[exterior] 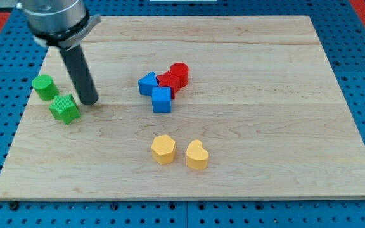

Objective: Move the green blocks towards the bottom left

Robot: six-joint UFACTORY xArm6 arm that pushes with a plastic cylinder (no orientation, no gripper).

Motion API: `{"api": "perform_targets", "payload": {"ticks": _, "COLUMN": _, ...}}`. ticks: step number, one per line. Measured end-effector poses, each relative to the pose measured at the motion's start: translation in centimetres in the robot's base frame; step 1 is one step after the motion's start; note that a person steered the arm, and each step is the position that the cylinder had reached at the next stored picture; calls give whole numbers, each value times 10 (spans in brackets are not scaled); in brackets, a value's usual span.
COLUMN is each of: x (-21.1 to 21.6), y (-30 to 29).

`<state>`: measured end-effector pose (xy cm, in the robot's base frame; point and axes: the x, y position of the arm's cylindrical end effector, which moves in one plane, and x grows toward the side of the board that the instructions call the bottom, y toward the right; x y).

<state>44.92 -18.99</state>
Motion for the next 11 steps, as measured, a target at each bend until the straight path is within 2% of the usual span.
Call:
{"api": "perform_targets", "payload": {"ticks": 1, "x": 45, "y": -38}}
{"api": "perform_targets", "payload": {"ticks": 2, "x": -1, "y": -20}}
{"api": "perform_targets", "payload": {"ticks": 3, "x": -25, "y": -60}}
{"api": "perform_targets", "payload": {"ticks": 5, "x": 11, "y": -73}}
{"api": "perform_targets", "payload": {"ticks": 6, "x": 40, "y": -59}}
{"api": "perform_targets", "payload": {"ticks": 7, "x": 26, "y": -6}}
{"api": "perform_targets", "payload": {"ticks": 8, "x": -66, "y": 27}}
{"api": "perform_targets", "payload": {"ticks": 9, "x": -136, "y": -54}}
{"api": "perform_targets", "payload": {"ticks": 10, "x": -107, "y": -101}}
{"api": "perform_targets", "payload": {"ticks": 11, "x": -49, "y": -87}}
